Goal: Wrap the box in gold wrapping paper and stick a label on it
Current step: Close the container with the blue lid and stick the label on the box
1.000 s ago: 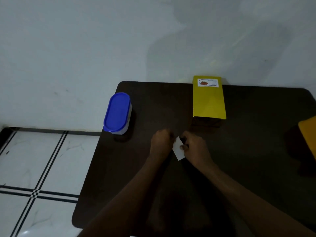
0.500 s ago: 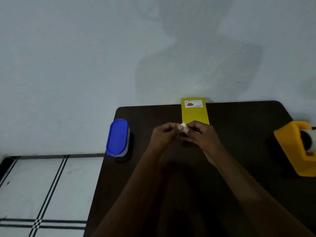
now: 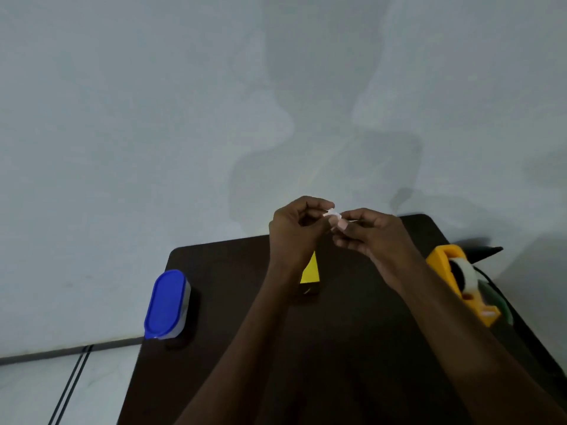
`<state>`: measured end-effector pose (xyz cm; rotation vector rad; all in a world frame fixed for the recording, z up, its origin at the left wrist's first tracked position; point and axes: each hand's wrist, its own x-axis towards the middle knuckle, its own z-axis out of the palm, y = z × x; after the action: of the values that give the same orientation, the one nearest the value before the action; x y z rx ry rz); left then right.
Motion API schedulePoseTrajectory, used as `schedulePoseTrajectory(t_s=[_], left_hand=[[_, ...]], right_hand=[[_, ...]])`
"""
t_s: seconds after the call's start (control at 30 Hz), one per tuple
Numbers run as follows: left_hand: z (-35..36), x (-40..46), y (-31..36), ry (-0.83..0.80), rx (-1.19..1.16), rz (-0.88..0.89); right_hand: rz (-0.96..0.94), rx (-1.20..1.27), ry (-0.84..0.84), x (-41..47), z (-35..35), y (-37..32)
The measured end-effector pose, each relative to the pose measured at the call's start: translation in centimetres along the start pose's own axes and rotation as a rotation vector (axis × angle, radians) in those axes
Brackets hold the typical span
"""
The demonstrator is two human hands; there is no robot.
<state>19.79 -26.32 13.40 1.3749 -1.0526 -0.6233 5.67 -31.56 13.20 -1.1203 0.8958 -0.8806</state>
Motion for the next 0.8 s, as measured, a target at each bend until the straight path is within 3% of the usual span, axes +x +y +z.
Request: schedulePoseTrajectory(t_s=[0.2, 0.37, 0.57, 0.8], left_hand=[[9.8, -0.8, 3.9, 0.04, 0.05, 0.115], [19.1, -2.1, 7.7, -0.051, 0.047, 0.167], [27.4, -3.9, 13.0, 0.033, 0.146, 0.234], [34.1, -4.9, 17.1, 0.037, 0.01, 0.161]], right_hand=[[-0.071, 0.097, -0.005, -0.3, -8.9, -5.0], [-0.029, 0.25, -0.015, -1.3, -19.5, -9.5], [-0.115, 0.084, -0.115, -3.1, -27.1, -13.4], [-0.143, 0.07, -0.272, -3.9, -33.5, -17.6]])
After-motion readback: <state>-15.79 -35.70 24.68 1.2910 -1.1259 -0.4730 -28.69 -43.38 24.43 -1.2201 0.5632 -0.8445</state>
